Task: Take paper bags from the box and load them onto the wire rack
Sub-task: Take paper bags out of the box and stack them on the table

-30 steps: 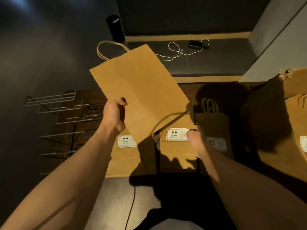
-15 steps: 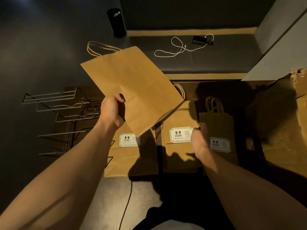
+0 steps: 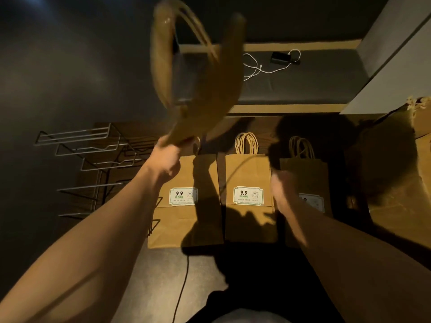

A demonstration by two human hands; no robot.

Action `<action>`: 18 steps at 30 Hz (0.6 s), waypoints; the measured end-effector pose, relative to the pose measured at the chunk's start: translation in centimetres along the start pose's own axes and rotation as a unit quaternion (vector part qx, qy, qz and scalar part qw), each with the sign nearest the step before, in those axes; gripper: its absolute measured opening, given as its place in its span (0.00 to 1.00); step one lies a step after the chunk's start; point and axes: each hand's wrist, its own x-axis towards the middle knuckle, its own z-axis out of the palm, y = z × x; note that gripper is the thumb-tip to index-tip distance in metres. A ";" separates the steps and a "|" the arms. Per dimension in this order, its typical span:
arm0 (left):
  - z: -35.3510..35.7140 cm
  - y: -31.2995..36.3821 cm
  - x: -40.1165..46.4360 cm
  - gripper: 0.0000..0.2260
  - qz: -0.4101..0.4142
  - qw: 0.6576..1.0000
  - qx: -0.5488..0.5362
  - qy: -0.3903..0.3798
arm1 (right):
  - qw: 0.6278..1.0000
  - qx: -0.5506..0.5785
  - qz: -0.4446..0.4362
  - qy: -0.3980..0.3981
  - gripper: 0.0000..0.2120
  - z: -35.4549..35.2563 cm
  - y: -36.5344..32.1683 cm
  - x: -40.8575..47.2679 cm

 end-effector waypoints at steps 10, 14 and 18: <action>-3.1 -1.7 -0.3 0.26 0.112 0.952 0.251 -0.134 | 0.965 -0.014 -0.085 -0.246 0.22 -3.5 -6.9 -3.3; -4.8 -1.5 -0.5 0.22 0.069 0.970 0.222 0.070 | 0.953 -0.046 -0.080 -0.290 0.23 -4.1 -8.2 -4.6; -5.9 0.3 -0.9 0.14 0.141 0.935 0.317 0.072 | 0.937 -0.084 -0.134 -0.310 0.25 -5.2 -11.5 -5.6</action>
